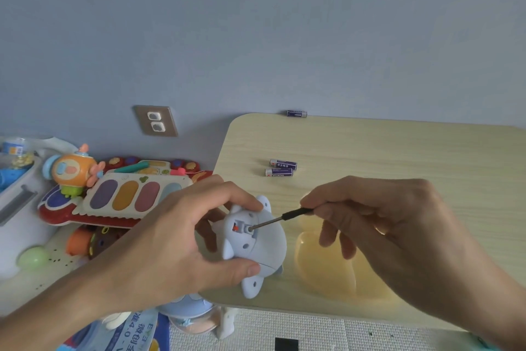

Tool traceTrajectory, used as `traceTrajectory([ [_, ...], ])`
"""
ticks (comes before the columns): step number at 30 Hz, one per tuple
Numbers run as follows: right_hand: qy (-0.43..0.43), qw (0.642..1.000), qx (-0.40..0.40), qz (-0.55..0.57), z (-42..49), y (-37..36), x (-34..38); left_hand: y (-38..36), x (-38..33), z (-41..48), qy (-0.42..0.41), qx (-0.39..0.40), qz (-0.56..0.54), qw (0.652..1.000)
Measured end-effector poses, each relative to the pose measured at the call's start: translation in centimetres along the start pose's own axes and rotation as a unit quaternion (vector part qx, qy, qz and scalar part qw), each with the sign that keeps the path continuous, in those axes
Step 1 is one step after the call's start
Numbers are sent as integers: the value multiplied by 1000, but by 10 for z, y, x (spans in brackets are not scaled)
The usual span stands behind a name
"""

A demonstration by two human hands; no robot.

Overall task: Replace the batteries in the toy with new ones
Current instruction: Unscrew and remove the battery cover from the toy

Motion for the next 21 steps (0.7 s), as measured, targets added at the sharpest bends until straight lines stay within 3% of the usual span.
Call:
traceTrajectory([
  [5, -16, 999, -12, 46, -3, 0, 1, 0, -3, 1, -9, -9, 8, 1000],
  [12, -35, 998, -55, 22, -3, 0, 1, -1, -4, 2, -12, -16, 15, 1000],
  [15, -23, 998, -43, 41, -3, -2, 0, -1, -4, 3, -14, -21, 18, 1000],
  [21, -4, 1000, 4, -24, -6, -2, 3, 0, -5, 3, -15, -26, 20, 999],
])
Point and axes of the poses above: each hand's wrist, its own z-axis towards the middle knuckle, its own y-axis out of the back of the hand, x = y × z, the point moved 9 cm from there along z, towards the middle knuckle, and after that the axes turned 11 degrees about -z, right-handed, at the moved point
